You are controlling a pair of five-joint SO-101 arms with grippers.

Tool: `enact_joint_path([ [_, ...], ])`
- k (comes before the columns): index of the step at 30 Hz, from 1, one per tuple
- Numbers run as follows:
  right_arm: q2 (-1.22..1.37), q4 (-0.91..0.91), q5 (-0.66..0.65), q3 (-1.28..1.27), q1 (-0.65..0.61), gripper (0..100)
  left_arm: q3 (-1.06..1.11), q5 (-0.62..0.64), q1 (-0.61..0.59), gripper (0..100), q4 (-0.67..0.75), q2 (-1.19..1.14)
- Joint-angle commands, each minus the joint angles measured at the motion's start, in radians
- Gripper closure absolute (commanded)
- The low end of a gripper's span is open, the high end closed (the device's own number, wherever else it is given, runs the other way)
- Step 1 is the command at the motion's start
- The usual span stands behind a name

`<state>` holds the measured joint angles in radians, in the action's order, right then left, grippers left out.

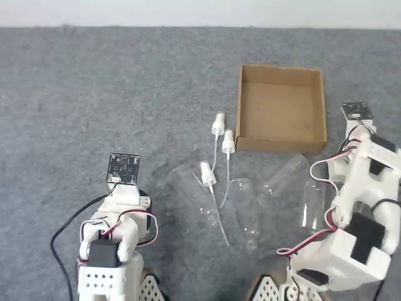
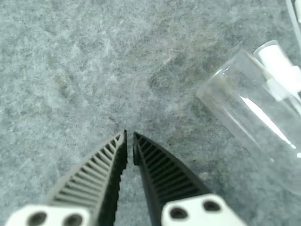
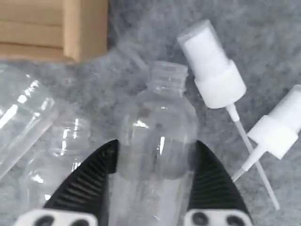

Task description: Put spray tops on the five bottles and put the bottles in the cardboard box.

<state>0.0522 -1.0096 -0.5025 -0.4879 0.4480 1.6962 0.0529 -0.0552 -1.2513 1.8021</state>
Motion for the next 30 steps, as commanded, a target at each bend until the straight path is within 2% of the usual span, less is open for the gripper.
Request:
enact_joint_path([
  [1,-0.024,-0.081,-0.009,0.066,0.012,97.4,-0.01,-0.003,-0.003,99,-0.006,0.008],
  [7,-0.17,-0.295,-0.026,0.259,0.093,99.2,-0.01,-0.002,-0.002,99,-0.003,0.008],
  [12,-0.252,-0.447,-0.173,0.402,0.223,99.2,-0.01,-0.029,-0.011,99,0.058,0.009],
  [14,-0.252,-0.458,-0.221,0.446,0.291,99.2,-0.012,-0.133,-0.012,99,0.1,0.009],
  [18,-0.197,-0.43,-0.334,0.5,0.427,99.2,-0.039,-0.48,-0.104,99,0.18,0.009],
  [20,-0.133,-0.404,-0.384,0.526,0.479,99.2,-0.104,-0.482,-0.124,99,0.201,0.002],
  [24,0.018,-0.358,-0.402,0.592,0.538,99.2,-0.331,-0.483,-0.11,99,0.133,-0.064],
  [27,0.119,-0.354,-0.405,0.643,0.556,99.2,-0.552,-0.493,-0.066,99,0.069,-0.273],
  [30,0.191,-0.315,-0.405,0.657,0.556,99.2,-0.789,-0.465,0.063,99,-0.012,-0.578],
])
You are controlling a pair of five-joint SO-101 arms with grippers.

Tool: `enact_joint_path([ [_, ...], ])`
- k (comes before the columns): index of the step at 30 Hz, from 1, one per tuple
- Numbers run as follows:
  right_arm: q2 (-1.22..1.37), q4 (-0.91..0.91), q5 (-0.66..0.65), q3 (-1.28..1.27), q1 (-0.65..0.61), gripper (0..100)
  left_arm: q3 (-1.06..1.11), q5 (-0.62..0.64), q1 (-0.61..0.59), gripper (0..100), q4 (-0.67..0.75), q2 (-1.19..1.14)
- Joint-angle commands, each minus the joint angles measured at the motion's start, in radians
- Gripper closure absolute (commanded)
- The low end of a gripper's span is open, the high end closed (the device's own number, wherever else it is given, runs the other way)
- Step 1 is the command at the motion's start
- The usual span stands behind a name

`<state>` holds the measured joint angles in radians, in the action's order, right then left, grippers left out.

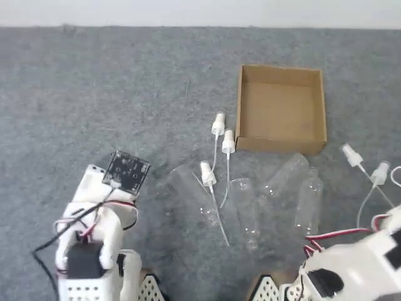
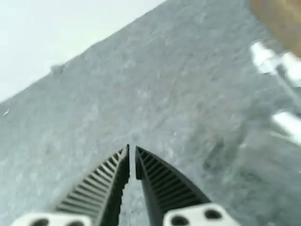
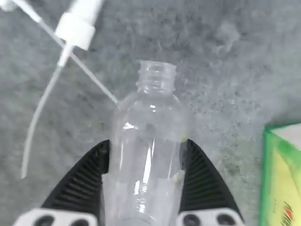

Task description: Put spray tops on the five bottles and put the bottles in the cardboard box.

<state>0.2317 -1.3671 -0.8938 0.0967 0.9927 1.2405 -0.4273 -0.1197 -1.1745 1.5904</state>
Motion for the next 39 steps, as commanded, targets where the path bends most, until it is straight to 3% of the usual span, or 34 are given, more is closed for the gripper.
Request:
enact_joint_path([
  [1,0.033,0.061,-0.009,0.072,0.012,99.2,-0.415,0.048,0.186,99,-0.11,-0.473],
  [4,0.081,0.099,-0.006,0.072,0.005,99.2,-0.639,0.172,0.33,96,-0.118,-0.778],
  [7,0.113,0.134,-0.006,0.072,0.005,99.2,-0.817,0.262,0.399,88,-0.051,-1.06],
  [10,0.136,0.16,-0.008,0.072,0.005,99.1,-0.949,0.345,0.416,82,0.041,-1.321],
  [18,0.159,0.174,-0.014,0.075,-0.004,99.0,-1.317,0.468,0.417,81,0.144,-1.861],
  [27,0.159,0.173,-0.015,0.075,-0.018,98.9,-1.636,0.523,0.41,81,0.133,-2.209],
  [39,0.159,0.173,-0.015,0.075,-0.018,98.9,-1.9,0.52,0.382,83,-0.046,-2.47],
])
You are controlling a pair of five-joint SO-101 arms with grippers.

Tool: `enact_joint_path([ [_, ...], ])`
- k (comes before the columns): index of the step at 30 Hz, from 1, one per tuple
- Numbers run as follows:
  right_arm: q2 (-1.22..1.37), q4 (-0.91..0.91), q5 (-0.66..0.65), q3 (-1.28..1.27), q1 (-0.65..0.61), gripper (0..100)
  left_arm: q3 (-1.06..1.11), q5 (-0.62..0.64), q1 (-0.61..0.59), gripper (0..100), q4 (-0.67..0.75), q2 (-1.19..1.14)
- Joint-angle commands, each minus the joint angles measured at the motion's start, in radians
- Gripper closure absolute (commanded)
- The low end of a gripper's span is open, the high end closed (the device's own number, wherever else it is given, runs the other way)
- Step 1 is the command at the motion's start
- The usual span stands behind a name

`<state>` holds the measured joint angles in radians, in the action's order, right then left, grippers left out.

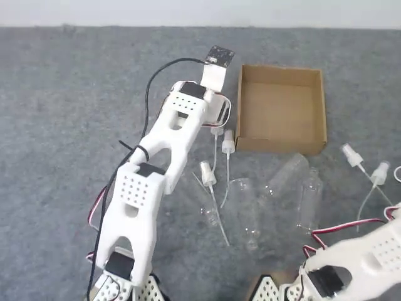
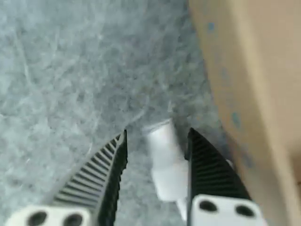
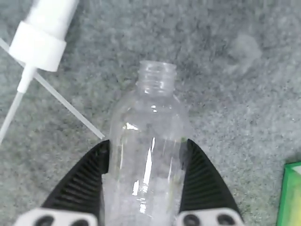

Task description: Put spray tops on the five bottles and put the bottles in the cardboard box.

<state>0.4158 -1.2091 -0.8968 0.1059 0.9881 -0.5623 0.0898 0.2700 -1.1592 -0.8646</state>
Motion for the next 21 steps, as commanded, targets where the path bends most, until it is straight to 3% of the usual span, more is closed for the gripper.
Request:
enact_joint_path([
  [1,-0.025,0.015,-0.012,0.066,-0.013,98.9,-0.108,0.002,-0.008,84,-0.069,-0.028],
  [11,-0.025,0.01,-0.012,0.066,-0.013,98.9,-0.165,0.0,-0.008,97,-0.098,-0.046],
  [21,-0.025,0.007,-0.012,0.066,-0.013,98.8,-0.421,-0.077,-0.011,99,-0.446,0.132],
])
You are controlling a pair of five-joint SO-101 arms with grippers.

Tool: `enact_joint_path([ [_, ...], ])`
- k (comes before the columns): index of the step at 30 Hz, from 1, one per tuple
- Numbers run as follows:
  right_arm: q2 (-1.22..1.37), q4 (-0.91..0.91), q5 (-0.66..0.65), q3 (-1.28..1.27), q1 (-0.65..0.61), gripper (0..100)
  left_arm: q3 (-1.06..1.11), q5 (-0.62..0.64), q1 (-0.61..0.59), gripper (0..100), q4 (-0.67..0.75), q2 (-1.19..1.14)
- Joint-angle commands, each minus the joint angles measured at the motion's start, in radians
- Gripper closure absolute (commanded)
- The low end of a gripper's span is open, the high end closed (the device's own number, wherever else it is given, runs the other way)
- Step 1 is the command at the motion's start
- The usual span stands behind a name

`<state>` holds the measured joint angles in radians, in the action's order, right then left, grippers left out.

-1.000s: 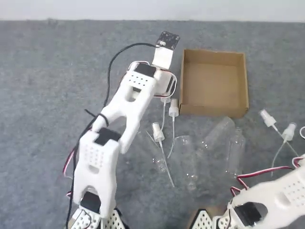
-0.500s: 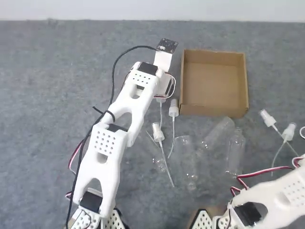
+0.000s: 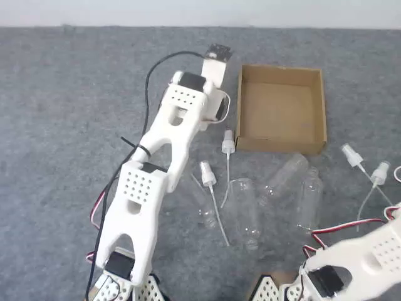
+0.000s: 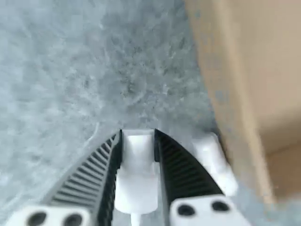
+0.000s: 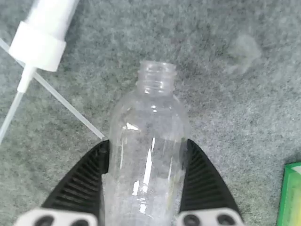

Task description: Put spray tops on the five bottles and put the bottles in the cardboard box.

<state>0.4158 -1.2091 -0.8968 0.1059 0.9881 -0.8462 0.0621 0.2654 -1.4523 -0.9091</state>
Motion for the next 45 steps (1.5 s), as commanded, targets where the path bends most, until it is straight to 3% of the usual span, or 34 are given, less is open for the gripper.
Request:
enact_joint_path([
  [1,-0.025,0.007,-0.012,0.064,-0.013,98.8,-0.16,-0.064,-0.014,99,-0.199,0.199],
  [4,-0.025,0.007,-0.012,0.064,-0.013,98.8,-0.197,-0.095,-0.063,99,-0.307,0.27],
  [7,-0.025,0.007,-0.012,0.063,-0.015,98.8,-0.13,-0.114,-0.147,99,-0.305,0.361],
  [13,-0.025,0.005,-0.011,0.061,-0.027,98.8,0.355,-0.216,-0.235,99,-0.269,0.649],
  [20,-0.025,-0.038,-0.011,0.061,-0.074,98.8,1.271,-0.304,-0.319,99,0.226,1.066],
  [25,-0.025,-0.039,-0.011,0.061,-0.077,98.8,1.673,-0.328,-0.338,99,0.519,1.214],
  [29,-0.024,-0.042,-0.012,0.061,-0.076,98.8,1.75,-0.327,-0.333,97,0.608,1.203],
  [34,-0.024,-0.042,-0.014,0.061,-0.071,98.8,1.733,-0.328,-0.33,86,0.615,1.109],
  [45,-0.024,-0.045,-0.052,0.061,-0.07,98.8,1.593,-0.359,-0.338,85,0.489,1.026],
])
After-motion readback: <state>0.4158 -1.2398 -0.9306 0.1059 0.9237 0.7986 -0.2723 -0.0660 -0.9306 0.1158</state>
